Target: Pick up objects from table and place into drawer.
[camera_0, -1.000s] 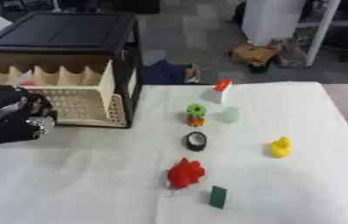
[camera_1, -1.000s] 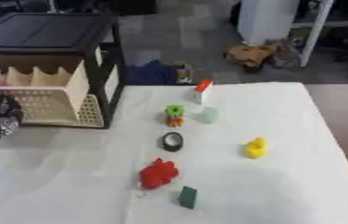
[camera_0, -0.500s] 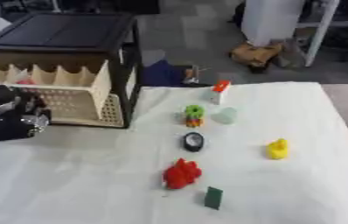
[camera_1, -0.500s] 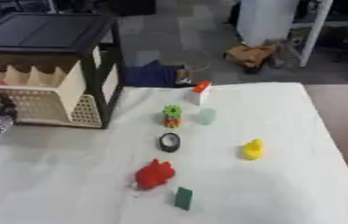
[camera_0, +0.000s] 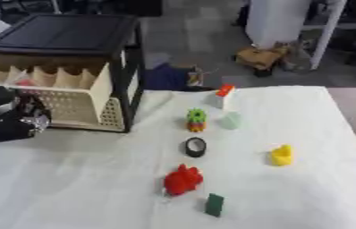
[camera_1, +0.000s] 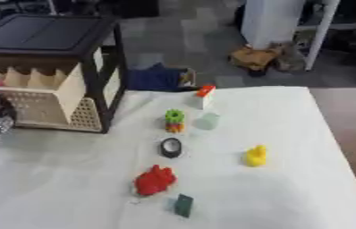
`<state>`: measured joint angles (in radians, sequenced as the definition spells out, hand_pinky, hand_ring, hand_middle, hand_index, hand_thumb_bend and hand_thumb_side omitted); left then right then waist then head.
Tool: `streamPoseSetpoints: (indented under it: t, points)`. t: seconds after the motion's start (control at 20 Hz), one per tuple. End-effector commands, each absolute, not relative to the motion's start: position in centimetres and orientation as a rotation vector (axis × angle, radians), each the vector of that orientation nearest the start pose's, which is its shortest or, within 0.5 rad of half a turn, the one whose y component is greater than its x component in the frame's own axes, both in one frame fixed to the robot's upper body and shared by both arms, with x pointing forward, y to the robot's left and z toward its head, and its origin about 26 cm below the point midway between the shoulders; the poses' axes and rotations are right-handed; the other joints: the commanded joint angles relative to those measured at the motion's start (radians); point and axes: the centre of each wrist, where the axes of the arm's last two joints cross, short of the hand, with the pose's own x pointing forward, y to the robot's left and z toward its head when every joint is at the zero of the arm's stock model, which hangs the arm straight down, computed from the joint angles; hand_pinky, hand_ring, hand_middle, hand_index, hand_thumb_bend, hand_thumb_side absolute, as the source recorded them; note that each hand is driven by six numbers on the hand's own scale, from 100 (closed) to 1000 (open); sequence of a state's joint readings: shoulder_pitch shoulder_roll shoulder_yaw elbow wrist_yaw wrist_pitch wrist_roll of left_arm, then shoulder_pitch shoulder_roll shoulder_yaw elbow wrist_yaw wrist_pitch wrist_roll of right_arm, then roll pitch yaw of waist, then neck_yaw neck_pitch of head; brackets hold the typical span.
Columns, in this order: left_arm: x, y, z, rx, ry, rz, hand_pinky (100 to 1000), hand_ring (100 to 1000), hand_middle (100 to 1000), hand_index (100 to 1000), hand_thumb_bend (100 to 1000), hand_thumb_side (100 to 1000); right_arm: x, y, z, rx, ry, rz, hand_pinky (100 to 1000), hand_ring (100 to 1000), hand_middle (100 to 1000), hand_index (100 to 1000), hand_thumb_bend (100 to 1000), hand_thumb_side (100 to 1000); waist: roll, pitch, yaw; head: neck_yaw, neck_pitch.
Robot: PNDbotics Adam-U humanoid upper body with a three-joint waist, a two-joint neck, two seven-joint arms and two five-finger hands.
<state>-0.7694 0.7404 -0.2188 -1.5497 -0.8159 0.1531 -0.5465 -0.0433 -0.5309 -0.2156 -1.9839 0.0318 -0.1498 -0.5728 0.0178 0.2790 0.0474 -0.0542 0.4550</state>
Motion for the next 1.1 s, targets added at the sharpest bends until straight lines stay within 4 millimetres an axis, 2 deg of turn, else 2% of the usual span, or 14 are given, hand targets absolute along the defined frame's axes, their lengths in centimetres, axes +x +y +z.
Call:
streamPoseSetpoints:
  t: [0.05,0.35,0.55,1.1]
  points:
    - [38.5,28.7,30.2,1.170,-1.408,-1.429,414,750,786,917,100,1000,26.0,-36.6,18.7,-0.896,-2.315,-0.158,646,645,616,863,100,871,-0.001,-0.012,-0.003,0.001,-0.012]
    - [37.6,27.1,31.1,1.105,-1.498,-1.464,399,737,781,916,100,1000,26.0,-36.6,18.7,-0.900,-2.311,-0.167,646,645,616,863,100,867,0.000,-0.014,-0.002,0.003,-0.011]
    - [37.8,26.6,31.6,1.123,-1.497,-1.470,411,751,788,920,100,1000,26.1,-36.6,18.7,-0.896,-2.315,-0.166,647,646,616,862,100,869,-0.001,-0.015,-0.004,0.006,-0.013]
    - [39.5,28.8,30.8,1.253,-1.342,-1.437,449,783,796,905,100,1000,26.1,-36.6,18.8,-0.895,-2.319,-0.168,647,646,616,862,100,867,0.002,-0.013,-0.006,0.004,-0.014]
